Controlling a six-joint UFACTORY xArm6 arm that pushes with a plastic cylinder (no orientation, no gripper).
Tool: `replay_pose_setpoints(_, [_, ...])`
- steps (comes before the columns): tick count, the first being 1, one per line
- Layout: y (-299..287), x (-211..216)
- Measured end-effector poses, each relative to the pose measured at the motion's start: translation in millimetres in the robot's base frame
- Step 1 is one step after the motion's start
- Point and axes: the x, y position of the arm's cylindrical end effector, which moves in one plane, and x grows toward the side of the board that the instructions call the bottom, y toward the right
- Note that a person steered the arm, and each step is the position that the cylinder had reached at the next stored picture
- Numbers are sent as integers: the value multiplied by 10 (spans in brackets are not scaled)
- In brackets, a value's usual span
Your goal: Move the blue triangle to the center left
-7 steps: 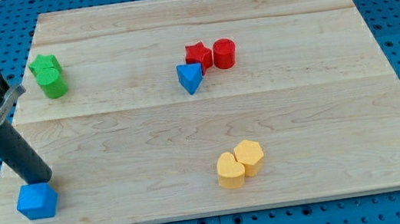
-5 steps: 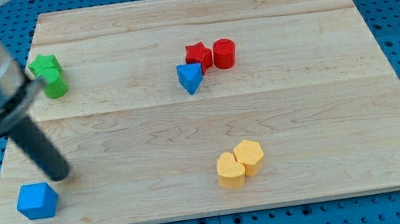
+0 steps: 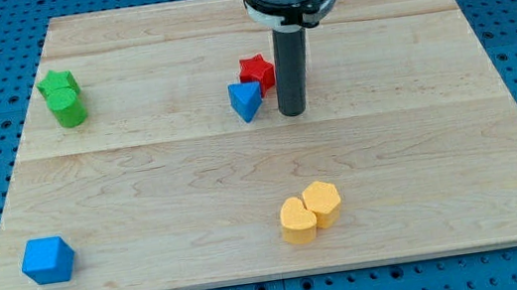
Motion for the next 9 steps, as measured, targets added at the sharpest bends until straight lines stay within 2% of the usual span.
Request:
replay_pose_setpoints(3, [-410,-313])
replay_pose_setpoints(5, [-1276,-230])
replay_pose_setpoints(6, [-1111,-449])
replay_pose_setpoints(7, [-1586,-321])
replay_pose_setpoints(8, [-2173,59])
replay_pose_setpoints(9, [-2209,97])
